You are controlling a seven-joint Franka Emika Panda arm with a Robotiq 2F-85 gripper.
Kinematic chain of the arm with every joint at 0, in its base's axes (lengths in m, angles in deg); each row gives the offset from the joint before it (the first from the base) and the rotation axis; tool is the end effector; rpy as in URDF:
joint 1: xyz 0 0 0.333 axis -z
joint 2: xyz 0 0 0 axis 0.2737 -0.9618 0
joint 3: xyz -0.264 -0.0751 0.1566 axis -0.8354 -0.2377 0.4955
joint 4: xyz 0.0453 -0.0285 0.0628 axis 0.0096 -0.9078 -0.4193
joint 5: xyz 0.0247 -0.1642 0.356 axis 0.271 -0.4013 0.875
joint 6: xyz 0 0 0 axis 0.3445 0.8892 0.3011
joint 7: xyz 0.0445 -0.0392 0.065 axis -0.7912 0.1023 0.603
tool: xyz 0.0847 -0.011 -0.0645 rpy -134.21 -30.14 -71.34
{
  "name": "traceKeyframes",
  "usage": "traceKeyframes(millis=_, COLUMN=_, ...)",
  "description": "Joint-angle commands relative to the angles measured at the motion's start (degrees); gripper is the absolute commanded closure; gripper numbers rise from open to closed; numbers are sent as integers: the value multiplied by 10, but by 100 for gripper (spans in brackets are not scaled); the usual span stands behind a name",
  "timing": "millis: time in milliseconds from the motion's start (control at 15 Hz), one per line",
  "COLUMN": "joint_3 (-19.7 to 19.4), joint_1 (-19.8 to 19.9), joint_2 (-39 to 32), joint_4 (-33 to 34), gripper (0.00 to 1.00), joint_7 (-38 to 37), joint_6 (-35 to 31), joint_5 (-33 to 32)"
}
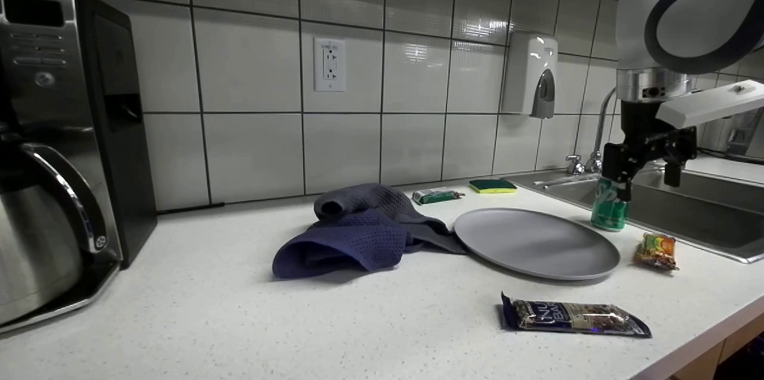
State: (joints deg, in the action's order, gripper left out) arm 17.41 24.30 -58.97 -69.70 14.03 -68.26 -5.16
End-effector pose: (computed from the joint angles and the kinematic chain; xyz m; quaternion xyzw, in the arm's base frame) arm 0.4454 -0.1585 0.3007 0.9829 -0.1171 0.0084 0.1417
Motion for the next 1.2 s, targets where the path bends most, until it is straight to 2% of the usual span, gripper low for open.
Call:
traceKeyframes(millis=0, joint_3=5, joint_1=8, joint_2=9, joint_4=-21, gripper=0, joint_7=15, joint_6=-10, joint_5=40)
traceKeyframes(millis=200, joint_3=3, joint_1=9, joint_2=17, joint_4=-36, gripper=0, joint_7=35, joint_6=-28, joint_5=102)
traceKeyframes(millis=333, joint_3=1, joint_1=12, joint_2=21, joint_4=-44, gripper=0, joint_7=33, joint_6=-49, joint_5=122)
traceKeyframes(millis=867, joint_3=-9, joint_1=27, joint_2=20, joint_4=-83, gripper=0, joint_7=-11, joint_6=-97, joint_5=136)
traceKeyframes(millis=1133, joint_3=-12, joint_1=32, joint_2=16, joint_4=-100, gripper=0, joint_7=-23, joint_6=-122, joint_5=167)
